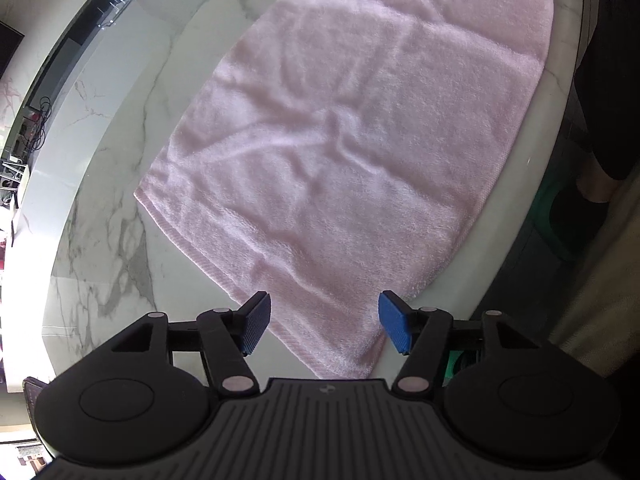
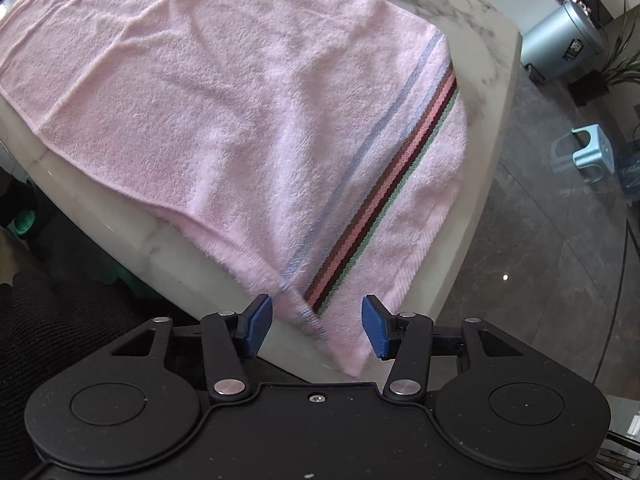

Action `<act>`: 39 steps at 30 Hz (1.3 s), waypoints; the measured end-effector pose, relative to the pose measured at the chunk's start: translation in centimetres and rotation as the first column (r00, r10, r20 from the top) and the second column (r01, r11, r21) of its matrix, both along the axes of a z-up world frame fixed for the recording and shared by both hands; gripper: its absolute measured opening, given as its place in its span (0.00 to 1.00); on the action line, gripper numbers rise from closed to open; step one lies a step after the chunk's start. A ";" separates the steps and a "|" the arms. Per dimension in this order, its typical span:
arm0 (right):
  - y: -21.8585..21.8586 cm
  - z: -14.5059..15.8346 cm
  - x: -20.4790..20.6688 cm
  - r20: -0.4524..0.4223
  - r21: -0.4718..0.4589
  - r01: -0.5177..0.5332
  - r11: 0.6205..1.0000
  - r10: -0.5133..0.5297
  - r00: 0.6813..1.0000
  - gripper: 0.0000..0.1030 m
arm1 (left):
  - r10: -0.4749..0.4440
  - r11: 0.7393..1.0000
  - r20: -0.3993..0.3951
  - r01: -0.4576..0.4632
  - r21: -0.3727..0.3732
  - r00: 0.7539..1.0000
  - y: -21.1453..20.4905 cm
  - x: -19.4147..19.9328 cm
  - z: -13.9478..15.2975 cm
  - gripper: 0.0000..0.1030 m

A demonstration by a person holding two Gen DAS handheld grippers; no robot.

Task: Fold towel
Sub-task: 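Open both grippers and release the towel edges onto the table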

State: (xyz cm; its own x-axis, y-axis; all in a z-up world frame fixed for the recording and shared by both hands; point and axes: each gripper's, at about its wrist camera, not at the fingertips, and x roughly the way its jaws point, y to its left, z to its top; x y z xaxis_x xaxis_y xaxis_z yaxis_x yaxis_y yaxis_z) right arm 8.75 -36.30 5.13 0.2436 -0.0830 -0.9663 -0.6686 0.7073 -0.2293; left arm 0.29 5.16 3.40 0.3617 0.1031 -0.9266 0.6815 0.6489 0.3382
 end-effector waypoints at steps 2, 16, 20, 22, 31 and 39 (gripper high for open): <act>-0.5 1.0 0.2 0.018 0.003 0.012 1.000 -0.012 1.000 0.51 | 0.024 1.000 0.022 -0.024 -0.003 0.999 0.4 0.7 1.1 0.57; -1.1 4.6 7.0 0.108 0.074 0.127 0.989 -0.135 0.985 0.51 | 0.235 0.971 0.145 -0.227 -0.069 0.961 3.1 8.9 3.8 0.57; -1.0 4.6 9.6 0.110 0.101 0.164 0.981 -0.175 0.978 0.48 | 0.285 0.957 0.156 -0.272 -0.100 0.946 4.1 11.5 3.7 0.57; -0.9 4.3 11.0 0.112 0.105 0.179 0.978 -0.190 0.975 0.46 | 0.334 0.941 0.152 -0.318 -0.120 0.930 4.9 13.3 3.1 0.57; -0.4 1.7 17.3 0.072 0.146 0.207 0.967 -0.219 0.973 0.46 | 0.404 0.909 0.100 -0.387 -0.155 0.909 7.0 18.4 0.0 0.56; 1.0 -0.8 21.2 0.020 0.160 0.174 0.972 -0.179 0.984 0.46 | 0.411 0.903 0.036 -0.401 -0.156 0.911 7.8 20.8 -3.0 0.56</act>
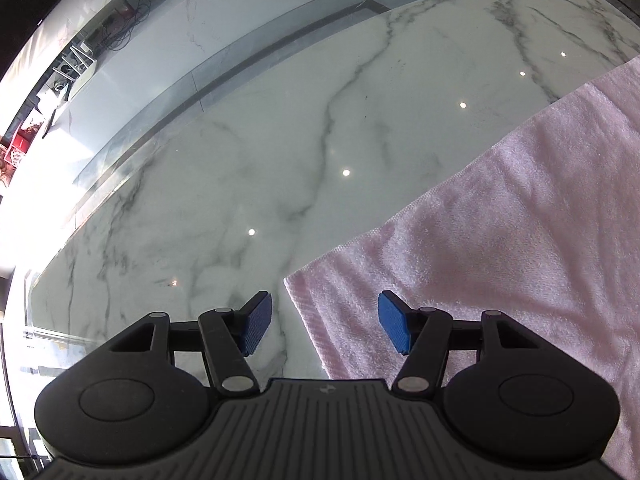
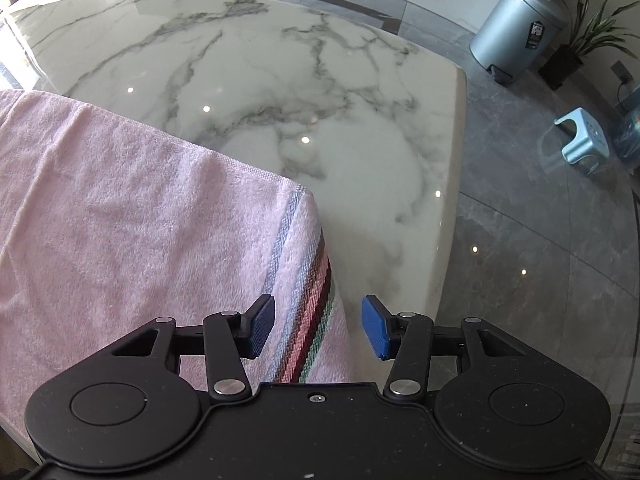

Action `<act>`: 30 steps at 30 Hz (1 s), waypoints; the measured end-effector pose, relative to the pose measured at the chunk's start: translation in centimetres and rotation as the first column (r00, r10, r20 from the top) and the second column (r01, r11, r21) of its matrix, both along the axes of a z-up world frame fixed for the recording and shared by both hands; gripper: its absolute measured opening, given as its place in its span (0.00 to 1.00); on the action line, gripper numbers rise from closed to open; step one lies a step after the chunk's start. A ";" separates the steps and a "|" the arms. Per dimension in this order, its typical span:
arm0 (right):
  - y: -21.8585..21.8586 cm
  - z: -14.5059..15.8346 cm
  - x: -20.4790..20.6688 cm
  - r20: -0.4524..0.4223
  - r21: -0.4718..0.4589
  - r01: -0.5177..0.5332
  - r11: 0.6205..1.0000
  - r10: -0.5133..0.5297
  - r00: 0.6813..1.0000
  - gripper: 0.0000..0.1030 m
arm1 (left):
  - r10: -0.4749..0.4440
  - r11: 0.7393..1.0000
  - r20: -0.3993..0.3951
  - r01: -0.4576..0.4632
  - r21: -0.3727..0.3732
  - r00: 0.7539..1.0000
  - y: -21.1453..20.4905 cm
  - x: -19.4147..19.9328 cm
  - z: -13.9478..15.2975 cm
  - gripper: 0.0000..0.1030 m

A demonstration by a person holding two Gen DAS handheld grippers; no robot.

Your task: Fold towel

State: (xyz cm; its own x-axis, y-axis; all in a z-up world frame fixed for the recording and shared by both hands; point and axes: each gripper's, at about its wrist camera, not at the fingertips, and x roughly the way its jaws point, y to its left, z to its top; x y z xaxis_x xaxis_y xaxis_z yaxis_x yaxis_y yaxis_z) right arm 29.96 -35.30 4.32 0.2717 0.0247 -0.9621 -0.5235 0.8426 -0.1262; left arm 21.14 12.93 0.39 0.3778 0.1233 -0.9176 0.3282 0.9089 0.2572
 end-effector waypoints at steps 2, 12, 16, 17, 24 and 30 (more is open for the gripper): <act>0.2 -0.5 0.5 -0.005 -0.001 -0.006 1.000 0.006 1.000 0.46 | 0.005 1.000 -0.011 -0.006 -0.011 1.000 0.3 0.2 -0.6 0.56; 1.5 -1.9 1.2 -0.017 -0.030 -0.039 0.999 0.038 0.999 0.07 | 0.040 0.991 -0.028 -0.043 -0.126 0.999 1.5 0.0 -0.6 0.36; 2.0 -1.1 0.8 -0.006 -0.045 -0.051 0.998 0.050 0.999 0.05 | 0.023 0.992 -0.033 -0.026 -0.120 0.999 0.8 -0.1 -0.5 0.11; 2.1 -0.7 0.7 0.000 -0.046 -0.053 0.998 0.053 0.999 0.05 | 0.017 0.994 -0.032 -0.020 -0.109 0.999 0.5 -0.2 -0.4 0.10; 4.1 2.7 -2.0 0.026 -0.013 -0.127 0.992 0.127 0.992 0.05 | 0.033 0.991 -0.005 -0.033 -0.133 0.999 0.1 -1.0 0.8 0.06; 8.5 2.4 -6.3 -0.030 0.061 -0.277 0.959 0.279 0.960 0.06 | -0.004 0.988 -0.003 0.003 -0.154 1.000 -1.5 -1.6 1.4 0.06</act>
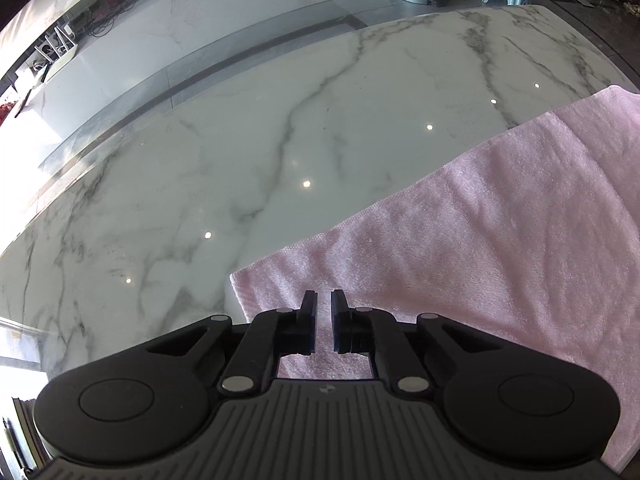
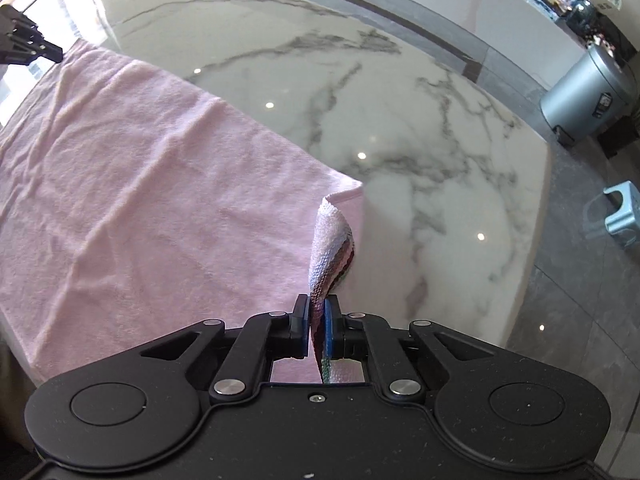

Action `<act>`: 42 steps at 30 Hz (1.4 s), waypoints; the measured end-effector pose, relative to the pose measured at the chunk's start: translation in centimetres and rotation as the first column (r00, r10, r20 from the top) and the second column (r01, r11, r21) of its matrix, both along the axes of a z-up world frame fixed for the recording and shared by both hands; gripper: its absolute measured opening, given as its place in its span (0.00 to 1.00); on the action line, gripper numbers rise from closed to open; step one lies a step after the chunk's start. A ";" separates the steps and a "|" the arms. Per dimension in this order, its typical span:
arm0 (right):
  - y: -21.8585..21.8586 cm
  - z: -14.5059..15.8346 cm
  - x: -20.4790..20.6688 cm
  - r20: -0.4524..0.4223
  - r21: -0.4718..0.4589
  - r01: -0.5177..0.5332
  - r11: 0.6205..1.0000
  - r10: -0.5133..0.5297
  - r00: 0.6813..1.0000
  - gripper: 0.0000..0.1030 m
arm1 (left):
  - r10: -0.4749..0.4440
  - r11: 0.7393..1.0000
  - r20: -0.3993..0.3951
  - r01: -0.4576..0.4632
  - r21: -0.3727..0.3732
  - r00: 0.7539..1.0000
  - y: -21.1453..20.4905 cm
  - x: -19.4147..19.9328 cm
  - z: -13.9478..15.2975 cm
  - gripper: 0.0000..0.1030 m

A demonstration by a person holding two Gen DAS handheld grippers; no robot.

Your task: Fold towel

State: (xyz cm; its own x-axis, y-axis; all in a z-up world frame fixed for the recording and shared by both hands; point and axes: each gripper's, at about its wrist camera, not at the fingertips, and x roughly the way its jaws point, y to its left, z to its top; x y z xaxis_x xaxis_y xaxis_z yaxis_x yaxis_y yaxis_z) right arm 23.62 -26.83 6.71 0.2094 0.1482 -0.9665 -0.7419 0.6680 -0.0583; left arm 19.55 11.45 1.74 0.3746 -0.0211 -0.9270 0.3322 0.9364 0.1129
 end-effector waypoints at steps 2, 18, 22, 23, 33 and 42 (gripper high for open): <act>1.4 -0.4 -1.2 -0.028 0.004 -0.048 0.999 0.048 0.998 0.07 | -0.008 1.000 0.001 0.008 0.011 1.000 -0.4 -0.1 0.0 0.06; -0.5 -3.0 0.1 -0.127 0.028 0.075 0.997 -0.071 0.989 0.32 | 0.099 0.995 -0.008 -0.099 -0.003 0.995 2.7 0.5 -0.5 0.15; -0.3 -4.5 0.2 -0.146 0.011 0.077 0.997 -0.074 0.986 0.32 | 0.122 0.992 -0.023 -0.122 -0.013 0.992 3.0 0.7 -1.1 0.26; -0.3 -4.6 0.2 -0.145 0.009 0.078 0.997 -0.076 0.986 0.32 | 0.130 0.991 -0.032 -0.130 -0.008 0.991 3.1 0.8 -1.4 0.28; 0.4 -3.5 -1.0 -0.115 -0.001 0.035 0.999 -0.035 0.993 0.05 | 0.187 0.982 -0.038 -0.188 -0.021 0.982 3.6 0.5 -2.1 0.18; 2.3 -0.3 -2.6 -0.092 0.056 -0.019 0.998 0.024 0.995 0.04 | 0.156 0.987 -0.002 -0.156 -0.044 0.988 1.8 -1.0 -0.5 0.03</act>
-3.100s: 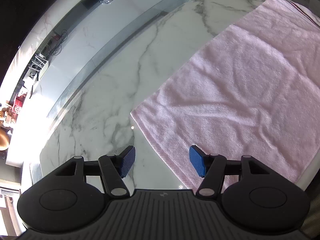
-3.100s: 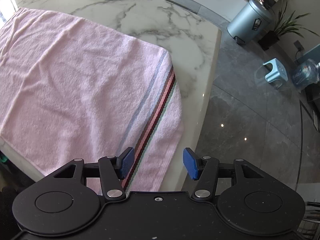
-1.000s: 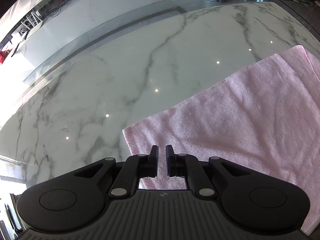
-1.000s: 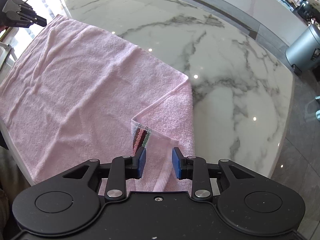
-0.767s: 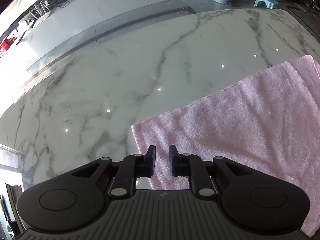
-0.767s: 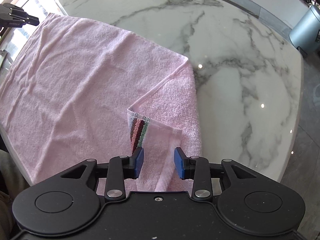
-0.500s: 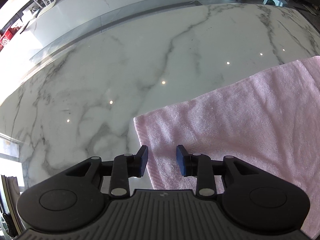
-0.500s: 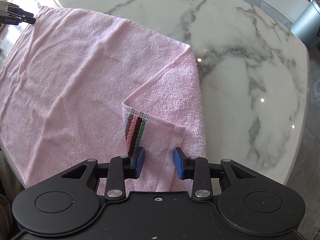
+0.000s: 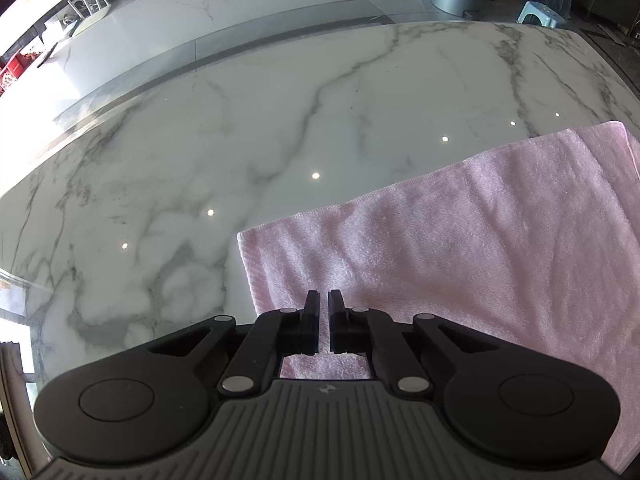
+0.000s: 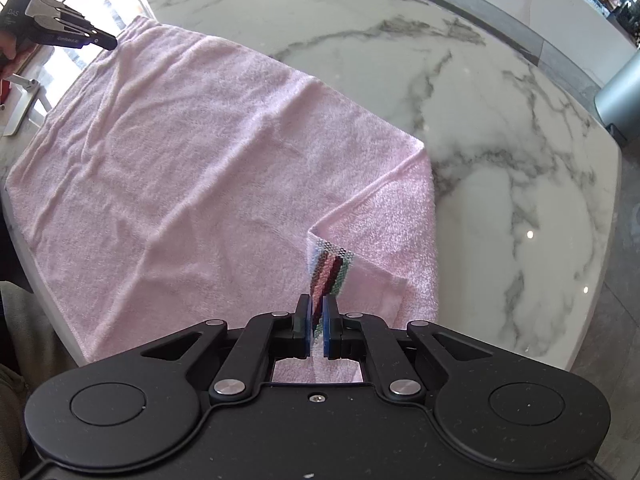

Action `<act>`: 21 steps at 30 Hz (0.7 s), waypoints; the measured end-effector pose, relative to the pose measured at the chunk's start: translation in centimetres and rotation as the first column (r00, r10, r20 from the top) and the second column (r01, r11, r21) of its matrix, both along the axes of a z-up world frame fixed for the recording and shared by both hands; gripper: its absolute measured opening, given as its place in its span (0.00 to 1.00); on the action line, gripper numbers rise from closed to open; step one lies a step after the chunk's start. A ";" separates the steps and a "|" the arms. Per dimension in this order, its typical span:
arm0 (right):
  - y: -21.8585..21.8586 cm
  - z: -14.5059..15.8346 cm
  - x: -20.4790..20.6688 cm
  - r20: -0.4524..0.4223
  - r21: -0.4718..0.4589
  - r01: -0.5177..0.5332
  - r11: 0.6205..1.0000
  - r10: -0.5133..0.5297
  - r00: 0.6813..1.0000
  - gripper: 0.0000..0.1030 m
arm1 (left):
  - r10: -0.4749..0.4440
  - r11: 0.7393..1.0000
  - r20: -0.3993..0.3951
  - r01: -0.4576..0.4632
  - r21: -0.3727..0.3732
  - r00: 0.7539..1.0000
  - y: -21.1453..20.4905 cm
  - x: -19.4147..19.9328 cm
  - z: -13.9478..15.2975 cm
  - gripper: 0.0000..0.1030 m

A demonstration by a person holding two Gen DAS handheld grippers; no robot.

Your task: Fold towel

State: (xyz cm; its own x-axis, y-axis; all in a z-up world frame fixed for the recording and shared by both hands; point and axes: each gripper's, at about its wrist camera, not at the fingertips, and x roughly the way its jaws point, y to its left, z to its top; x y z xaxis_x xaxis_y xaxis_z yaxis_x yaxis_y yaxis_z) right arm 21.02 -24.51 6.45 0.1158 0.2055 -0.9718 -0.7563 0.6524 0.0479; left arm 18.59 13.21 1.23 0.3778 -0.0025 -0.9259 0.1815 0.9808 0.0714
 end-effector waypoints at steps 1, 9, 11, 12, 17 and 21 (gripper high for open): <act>0.1 0.2 -0.1 0.003 0.001 -0.002 1.000 0.002 1.000 0.04 | 0.003 1.000 0.004 -0.003 0.002 1.000 0.0 -0.1 0.2 0.03; -0.7 -0.2 0.4 0.043 -0.021 0.078 0.997 -0.077 0.996 0.35 | 0.101 0.994 0.056 -0.103 0.039 0.993 2.1 0.7 1.3 0.46; -0.9 -0.8 0.5 0.040 -0.042 0.077 0.996 -0.076 0.996 0.35 | 0.090 0.994 0.062 -0.094 0.060 0.994 2.2 1.3 1.2 0.46; -1.0 -1.3 0.5 0.037 -0.057 0.073 0.996 -0.071 0.997 0.35 | 0.088 0.994 0.057 -0.092 0.067 0.994 2.2 1.7 1.0 0.46; -1.0 -3.0 0.8 0.024 -0.086 0.060 0.994 -0.058 0.998 0.41 | 0.072 0.994 0.036 -0.074 0.074 0.997 2.2 3.2 -0.1 0.46; -0.9 -4.1 1.1 0.020 -0.106 0.042 0.993 -0.040 0.999 0.42 | 0.066 0.996 0.026 -0.067 0.064 0.998 2.3 3.8 -1.0 0.46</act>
